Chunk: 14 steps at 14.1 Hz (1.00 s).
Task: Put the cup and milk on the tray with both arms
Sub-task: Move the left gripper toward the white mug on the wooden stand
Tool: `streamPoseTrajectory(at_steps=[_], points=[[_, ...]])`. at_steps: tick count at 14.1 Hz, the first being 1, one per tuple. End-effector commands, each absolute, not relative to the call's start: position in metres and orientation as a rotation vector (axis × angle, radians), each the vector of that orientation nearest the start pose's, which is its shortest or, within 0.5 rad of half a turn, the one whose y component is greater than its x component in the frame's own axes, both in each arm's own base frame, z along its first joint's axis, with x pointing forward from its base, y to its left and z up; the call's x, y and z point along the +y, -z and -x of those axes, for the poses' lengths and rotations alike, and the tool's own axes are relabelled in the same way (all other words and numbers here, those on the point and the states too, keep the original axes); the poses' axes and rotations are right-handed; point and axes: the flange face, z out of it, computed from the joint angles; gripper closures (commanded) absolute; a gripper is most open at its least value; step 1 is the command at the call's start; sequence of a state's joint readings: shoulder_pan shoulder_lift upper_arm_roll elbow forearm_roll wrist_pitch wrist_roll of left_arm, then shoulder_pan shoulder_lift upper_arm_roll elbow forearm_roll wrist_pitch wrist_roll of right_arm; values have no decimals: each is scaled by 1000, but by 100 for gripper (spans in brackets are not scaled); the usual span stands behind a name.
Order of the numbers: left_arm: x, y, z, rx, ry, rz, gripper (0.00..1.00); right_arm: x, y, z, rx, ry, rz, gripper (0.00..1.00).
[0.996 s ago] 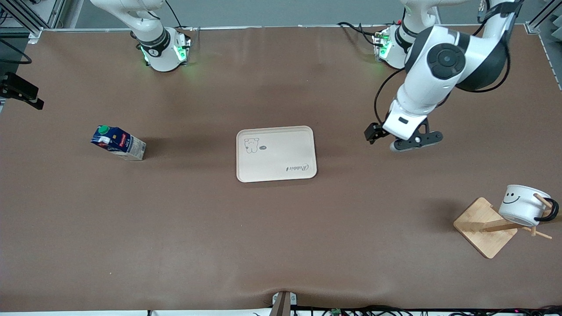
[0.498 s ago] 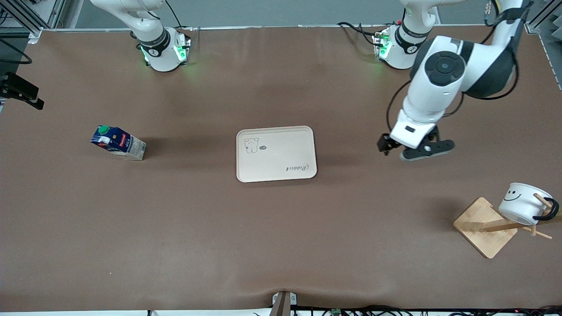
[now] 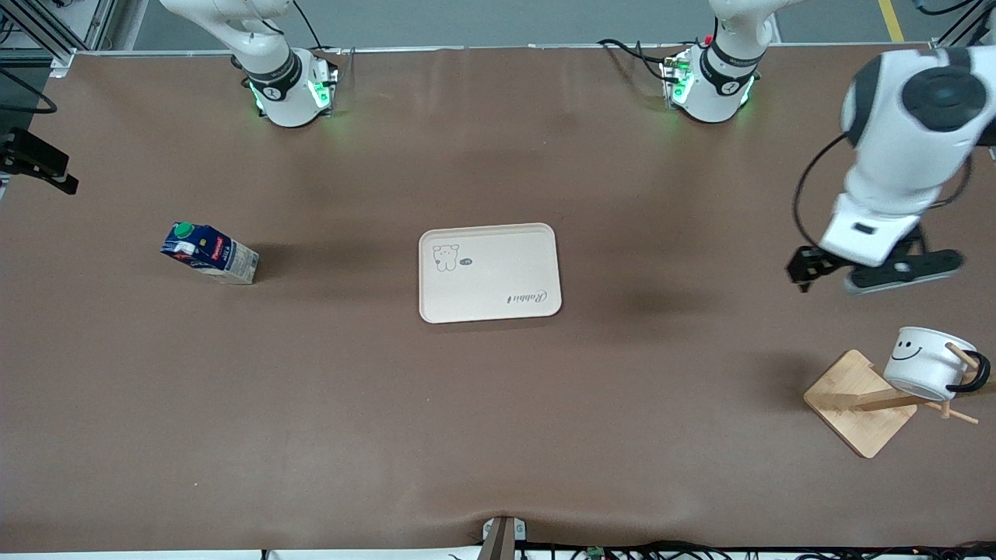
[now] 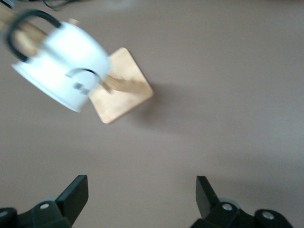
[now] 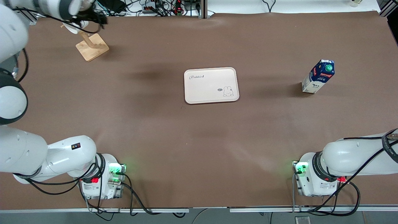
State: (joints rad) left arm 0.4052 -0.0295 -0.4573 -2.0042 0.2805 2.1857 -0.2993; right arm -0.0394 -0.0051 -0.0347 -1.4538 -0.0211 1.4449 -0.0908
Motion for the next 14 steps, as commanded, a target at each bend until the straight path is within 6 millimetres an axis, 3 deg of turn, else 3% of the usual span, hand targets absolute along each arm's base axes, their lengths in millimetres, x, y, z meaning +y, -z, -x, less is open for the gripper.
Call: streamPoseTrajectory(at_steps=[1, 4, 6, 8, 13, 14], points=[[33, -503, -557, -87, 432, 2959, 0, -42, -675, -540, -38, -9, 3153, 0], [100, -496, -553, -5, 544, 3056, 0, -42, -675, -540, -38, -9, 3153, 0], [126, -487, -555, 56, 622, 3064, 0, -42, -675, -540, -38, -9, 3153, 0], [140, -477, -562, 109, 694, 3031, 0, -42, -675, -540, -38, -9, 3153, 0], [152, -442, -582, 102, 802, 3011, 0, -42, -675, -540, -38, -9, 3153, 0], [152, -437, -584, 102, 815, 3009, 4, -42, -675, -540, -38, -9, 3153, 0]])
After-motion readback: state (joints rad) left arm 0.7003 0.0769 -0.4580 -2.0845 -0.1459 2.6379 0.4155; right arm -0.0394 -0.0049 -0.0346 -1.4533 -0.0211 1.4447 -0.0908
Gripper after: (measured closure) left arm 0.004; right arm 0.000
